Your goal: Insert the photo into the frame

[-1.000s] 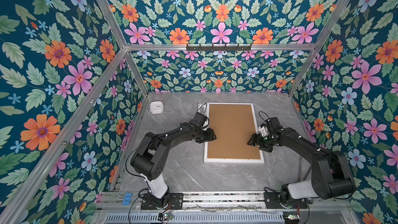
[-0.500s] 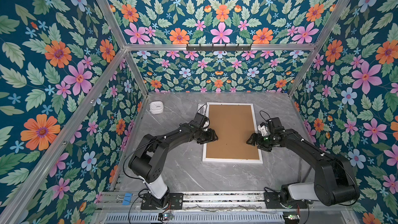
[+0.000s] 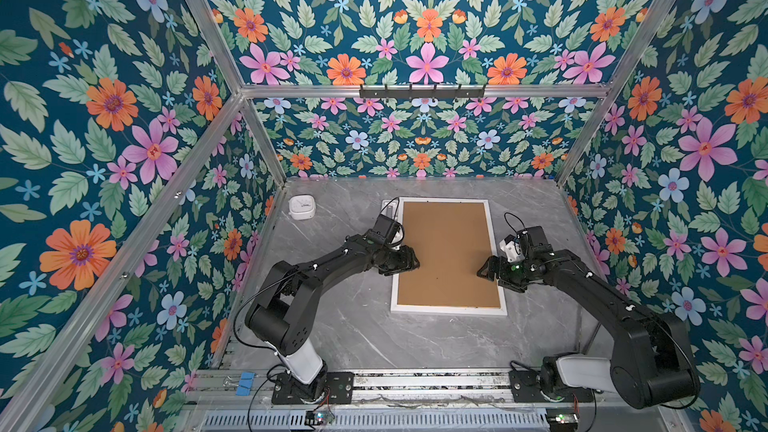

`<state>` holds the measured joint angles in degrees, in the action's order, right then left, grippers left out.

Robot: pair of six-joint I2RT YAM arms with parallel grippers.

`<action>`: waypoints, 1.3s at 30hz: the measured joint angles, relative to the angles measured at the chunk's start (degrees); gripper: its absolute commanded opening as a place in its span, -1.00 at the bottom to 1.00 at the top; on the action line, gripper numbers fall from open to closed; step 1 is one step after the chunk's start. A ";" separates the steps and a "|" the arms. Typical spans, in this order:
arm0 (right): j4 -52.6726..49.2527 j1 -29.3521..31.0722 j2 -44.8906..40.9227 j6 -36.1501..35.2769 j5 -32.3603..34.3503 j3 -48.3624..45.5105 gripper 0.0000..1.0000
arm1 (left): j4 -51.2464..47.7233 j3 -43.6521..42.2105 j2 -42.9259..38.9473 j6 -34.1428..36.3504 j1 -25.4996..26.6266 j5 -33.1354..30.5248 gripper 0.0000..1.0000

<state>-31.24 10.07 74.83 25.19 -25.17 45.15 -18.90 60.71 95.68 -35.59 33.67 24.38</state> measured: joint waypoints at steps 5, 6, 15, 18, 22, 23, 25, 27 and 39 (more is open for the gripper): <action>-2.08 0.00 0.11 0.37 2.38 -0.33 0.67 | -2.51 0.66 1.09 1.44 -0.26 -2.36 0.27; -2.08 0.00 0.31 0.70 2.91 -0.57 0.67 | -2.58 0.66 1.20 1.51 -0.35 -2.67 0.28; -1.09 0.00 3.89 1.49 1.62 -0.63 0.67 | -2.60 -0.04 1.42 2.58 -1.97 -4.04 0.29; -0.09 0.00 5.05 1.46 0.63 -0.33 0.67 | -2.58 -0.48 1.09 2.71 -2.86 -4.55 0.29; 0.55 0.00 5.64 1.46 -0.39 -0.02 0.67 | -2.54 -0.81 1.22 2.95 -3.61 -4.76 0.29; 0.55 0.00 5.62 1.44 -0.33 0.22 0.67 | -2.49 -0.92 1.29 2.95 -3.65 -4.81 0.29; 0.15 0.00 5.31 1.42 0.13 1.14 0.67 | -2.49 -1.25 1.49 2.97 -3.98 -4.76 0.29; -0.70 0.00 4.85 1.22 1.33 2.47 0.67 | -2.45 -1.57 1.57 3.02 -4.22 -4.74 0.29; -0.52 0.00 14.51 -0.83 5.95 17.99 0.68 | -2.01 -1.68 2.01 4.02 -5.11 -4.61 0.29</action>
<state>-31.77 10.07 89.34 24.36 -19.22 63.13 -20.91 59.02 97.69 -31.57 28.56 19.77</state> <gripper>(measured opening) 0.839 0.645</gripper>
